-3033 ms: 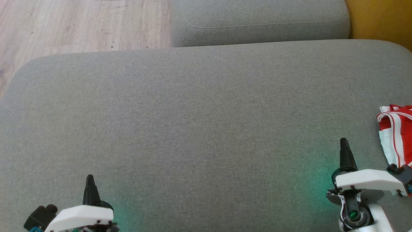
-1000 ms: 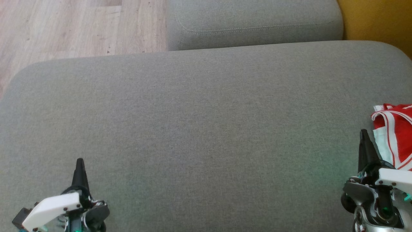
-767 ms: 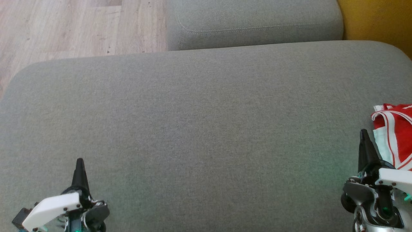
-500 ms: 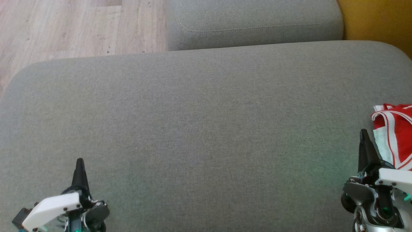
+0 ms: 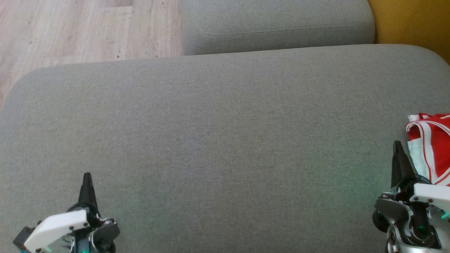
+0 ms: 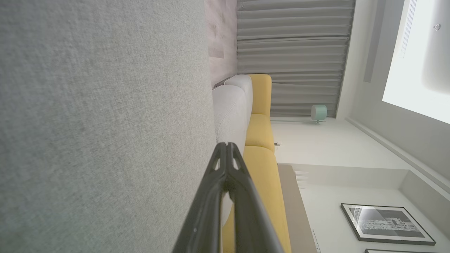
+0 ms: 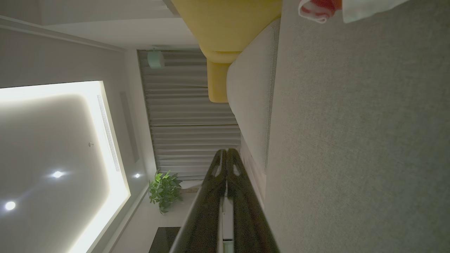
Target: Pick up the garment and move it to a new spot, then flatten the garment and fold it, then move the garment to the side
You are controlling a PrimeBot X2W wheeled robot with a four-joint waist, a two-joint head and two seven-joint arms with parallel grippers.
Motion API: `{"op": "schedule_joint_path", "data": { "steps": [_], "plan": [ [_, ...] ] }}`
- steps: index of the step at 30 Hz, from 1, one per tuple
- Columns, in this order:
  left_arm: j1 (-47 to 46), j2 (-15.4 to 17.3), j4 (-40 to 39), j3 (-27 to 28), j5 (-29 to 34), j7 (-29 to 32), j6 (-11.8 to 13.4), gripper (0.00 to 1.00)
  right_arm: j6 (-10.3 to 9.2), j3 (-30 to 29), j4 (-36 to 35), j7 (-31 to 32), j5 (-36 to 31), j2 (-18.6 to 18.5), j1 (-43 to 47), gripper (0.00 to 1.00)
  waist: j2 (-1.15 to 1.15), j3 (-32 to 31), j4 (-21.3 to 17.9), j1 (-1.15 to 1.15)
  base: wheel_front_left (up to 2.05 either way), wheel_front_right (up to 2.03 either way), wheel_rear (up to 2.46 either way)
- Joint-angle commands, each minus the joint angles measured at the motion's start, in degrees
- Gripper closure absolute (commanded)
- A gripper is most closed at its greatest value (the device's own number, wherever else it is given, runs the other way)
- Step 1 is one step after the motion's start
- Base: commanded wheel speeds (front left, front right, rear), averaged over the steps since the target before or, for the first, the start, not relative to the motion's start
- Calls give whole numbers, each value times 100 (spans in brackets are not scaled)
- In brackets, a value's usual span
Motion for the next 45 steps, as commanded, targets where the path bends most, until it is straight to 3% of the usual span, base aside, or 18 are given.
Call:
{"op": "schedule_joint_path", "data": {
  "steps": [1, 45],
  "plan": [
    [-286, 41, -212, 230, -31, 41, -36, 100, -4, 118, -226, 33, 40, -31, -121, 100, 0, 0, 0, 0, 0, 0, 0],
    [-286, 41, -213, 230, -31, 40, -36, 100, -4, 118, -226, 32, 41, -31, -121, 100, 0, 0, 0, 0, 0, 0, 0]
  ]
}}
